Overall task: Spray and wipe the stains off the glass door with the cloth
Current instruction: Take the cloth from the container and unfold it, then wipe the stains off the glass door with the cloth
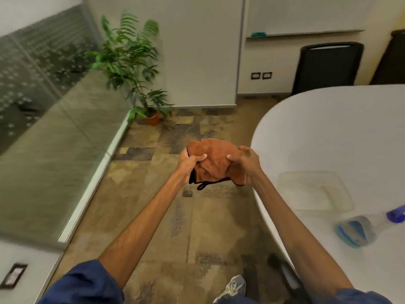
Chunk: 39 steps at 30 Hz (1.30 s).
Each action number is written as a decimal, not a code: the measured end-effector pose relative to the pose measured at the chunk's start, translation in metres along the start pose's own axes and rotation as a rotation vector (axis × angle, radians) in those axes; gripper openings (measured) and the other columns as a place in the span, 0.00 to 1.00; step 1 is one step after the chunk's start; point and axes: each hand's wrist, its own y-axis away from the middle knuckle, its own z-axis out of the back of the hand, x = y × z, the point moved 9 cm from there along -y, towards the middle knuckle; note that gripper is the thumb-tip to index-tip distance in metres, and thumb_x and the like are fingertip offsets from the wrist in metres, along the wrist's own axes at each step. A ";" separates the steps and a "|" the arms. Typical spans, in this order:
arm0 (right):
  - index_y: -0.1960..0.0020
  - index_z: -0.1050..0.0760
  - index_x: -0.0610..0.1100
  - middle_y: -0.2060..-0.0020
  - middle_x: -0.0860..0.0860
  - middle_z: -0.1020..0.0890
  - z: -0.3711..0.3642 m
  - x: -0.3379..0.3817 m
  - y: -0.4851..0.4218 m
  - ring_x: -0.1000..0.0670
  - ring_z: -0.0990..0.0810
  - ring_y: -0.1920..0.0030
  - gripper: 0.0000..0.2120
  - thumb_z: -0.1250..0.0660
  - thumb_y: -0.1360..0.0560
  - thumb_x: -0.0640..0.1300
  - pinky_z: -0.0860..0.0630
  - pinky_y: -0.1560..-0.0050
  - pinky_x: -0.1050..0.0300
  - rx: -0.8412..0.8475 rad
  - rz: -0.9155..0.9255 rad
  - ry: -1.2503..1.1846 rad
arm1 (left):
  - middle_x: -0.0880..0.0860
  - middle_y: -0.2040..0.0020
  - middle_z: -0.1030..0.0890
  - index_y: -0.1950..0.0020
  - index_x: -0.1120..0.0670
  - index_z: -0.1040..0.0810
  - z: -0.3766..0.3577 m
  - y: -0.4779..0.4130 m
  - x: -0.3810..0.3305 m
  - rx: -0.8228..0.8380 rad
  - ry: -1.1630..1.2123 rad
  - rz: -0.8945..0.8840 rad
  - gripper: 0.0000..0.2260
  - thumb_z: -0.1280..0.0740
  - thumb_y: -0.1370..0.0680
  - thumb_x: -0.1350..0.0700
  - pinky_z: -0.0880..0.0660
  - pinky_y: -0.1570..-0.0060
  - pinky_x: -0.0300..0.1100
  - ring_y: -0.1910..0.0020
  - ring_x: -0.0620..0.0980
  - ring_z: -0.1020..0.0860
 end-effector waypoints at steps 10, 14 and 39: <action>0.39 0.29 0.42 0.51 0.50 0.19 -0.190 -0.007 0.149 0.54 0.19 0.54 0.33 0.20 0.39 0.30 0.25 0.67 0.68 0.297 0.176 0.049 | 0.55 0.49 0.18 0.45 0.57 0.24 0.231 0.146 -0.011 -0.322 -0.038 -0.298 0.16 0.26 0.29 0.69 0.22 0.49 0.43 0.50 0.49 0.19; 0.43 0.28 0.40 0.57 0.55 0.21 -0.262 -0.019 0.227 0.62 0.22 0.61 0.29 0.21 0.39 0.27 0.27 0.70 0.73 0.386 0.216 0.037 | 0.48 0.57 0.20 0.53 0.54 0.26 0.319 0.226 -0.012 -0.496 -0.097 -0.396 0.15 0.26 0.29 0.70 0.24 0.59 0.31 0.62 0.34 0.20; 0.46 0.30 0.44 0.57 0.49 0.21 -0.680 -0.150 0.747 0.61 0.22 0.68 0.23 0.28 0.36 0.28 0.26 0.70 0.69 1.282 0.282 0.149 | 0.44 0.67 0.25 0.61 0.55 0.25 0.750 0.727 0.047 -1.600 -0.195 -0.506 0.12 0.33 0.30 0.73 0.31 0.64 0.38 0.67 0.34 0.29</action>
